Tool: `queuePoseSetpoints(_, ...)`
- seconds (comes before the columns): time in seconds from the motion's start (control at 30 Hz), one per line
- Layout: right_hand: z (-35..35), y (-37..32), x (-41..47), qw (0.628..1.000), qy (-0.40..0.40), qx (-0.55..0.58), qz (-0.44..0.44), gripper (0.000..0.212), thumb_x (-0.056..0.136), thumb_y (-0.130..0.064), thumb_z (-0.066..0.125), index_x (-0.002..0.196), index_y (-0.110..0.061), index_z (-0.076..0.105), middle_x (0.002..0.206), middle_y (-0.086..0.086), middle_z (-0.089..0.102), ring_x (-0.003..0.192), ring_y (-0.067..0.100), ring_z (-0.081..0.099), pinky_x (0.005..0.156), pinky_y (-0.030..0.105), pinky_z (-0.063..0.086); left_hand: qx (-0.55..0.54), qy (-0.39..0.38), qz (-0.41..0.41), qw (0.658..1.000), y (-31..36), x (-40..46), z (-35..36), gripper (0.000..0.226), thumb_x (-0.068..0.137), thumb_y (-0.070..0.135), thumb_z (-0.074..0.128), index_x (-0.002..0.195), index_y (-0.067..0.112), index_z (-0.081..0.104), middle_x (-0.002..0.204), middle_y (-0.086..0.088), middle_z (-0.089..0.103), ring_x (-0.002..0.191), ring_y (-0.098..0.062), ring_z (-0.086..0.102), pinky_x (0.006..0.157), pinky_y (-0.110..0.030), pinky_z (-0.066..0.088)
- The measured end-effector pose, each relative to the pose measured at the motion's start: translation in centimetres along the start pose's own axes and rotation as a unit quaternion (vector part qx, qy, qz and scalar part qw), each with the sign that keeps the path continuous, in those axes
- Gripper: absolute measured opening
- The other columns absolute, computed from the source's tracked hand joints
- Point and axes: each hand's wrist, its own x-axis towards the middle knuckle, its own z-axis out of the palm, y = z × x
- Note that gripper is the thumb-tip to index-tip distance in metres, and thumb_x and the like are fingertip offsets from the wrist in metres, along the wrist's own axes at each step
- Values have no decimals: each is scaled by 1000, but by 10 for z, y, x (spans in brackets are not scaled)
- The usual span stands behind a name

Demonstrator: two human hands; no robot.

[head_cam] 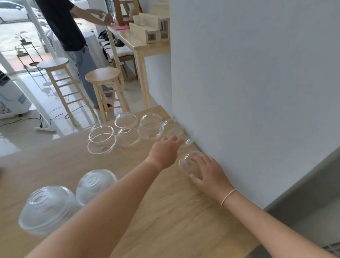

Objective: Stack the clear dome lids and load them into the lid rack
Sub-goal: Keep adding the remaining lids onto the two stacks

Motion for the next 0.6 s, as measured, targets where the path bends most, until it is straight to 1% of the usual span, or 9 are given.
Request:
queuePoseSetpoints(0.03,-1,0,-2,1000,3,9,1,55,75,-43,46,125,-20,50,131,4,50,125,27,43,106,36,34,4,2,-5,1000,1,4,4,44,91,16,46,134,21,40,131,-1,48,119,-28,49,84,-38,48)
queuePoseSetpoints(0.1,-4,1,-5,1000,7,25,6,52,78,-35,58,125,-17,49,135,6,44,126,25,41,107,33,32,5,0,-20,1000,2,8,14,43,91,15,46,133,22,41,127,-2,50,117,-29,50,86,-39,50)
queuePoseSetpoints(0.17,-4,3,-6,1000,16,24,10,51,78,-31,65,124,-14,50,139,9,37,127,26,40,105,32,34,4,1,-36,999,1,9,22,40,92,11,44,130,21,45,122,-4,54,113,-30,52,84,-41,51)
queuePoseSetpoints(0.23,-4,6,-6,999,15,20,27,51,77,-33,67,121,-13,51,143,11,31,128,29,39,104,34,35,11,17,-44,999,-1,7,27,31,92,11,44,122,19,53,115,-4,59,107,-29,55,79,-40,52)
queuePoseSetpoints(0.3,-2,7,-7,998,4,31,46,48,76,-36,68,115,-13,51,147,10,26,130,27,36,106,32,32,-1,40,-51,998,-3,2,28,24,94,15,43,112,17,58,110,-3,61,104,-28,56,75,-38,51)
queuePoseSetpoints(0.37,-1,7,-6,998,-3,45,52,43,76,-36,68,107,-12,52,148,9,25,131,26,36,106,31,31,-63,72,-67,993,-5,-5,21,24,95,21,40,107,17,61,107,-2,62,102,-28,57,74,-36,47)
queuePoseSetpoints(0.43,-2,4,-5,997,-1,59,49,38,77,-36,68,102,-12,51,147,8,27,130,25,38,104,31,32,-141,110,-87,980,-12,-15,4,24,95,24,41,103,18,63,105,-2,65,99,-28,59,73,-34,45)
queuePoseSetpoints(0.53,-8,-12,3,995,16,95,40,36,76,-35,69,97,-12,51,144,8,32,131,23,37,102,29,32,-232,168,-130,949,-33,-36,-30,21,92,21,47,101,15,65,98,-4,69,91,-24,61,77,-35,48)
queuePoseSetpoints(0.6,-10,-31,9,991,27,129,20,35,75,-34,70,96,-13,51,142,7,34,133,21,36,102,27,31,-277,210,-169,922,-53,-56,-55,20,92,17,47,101,14,65,92,-5,69,86,-22,60,77,-31,46)
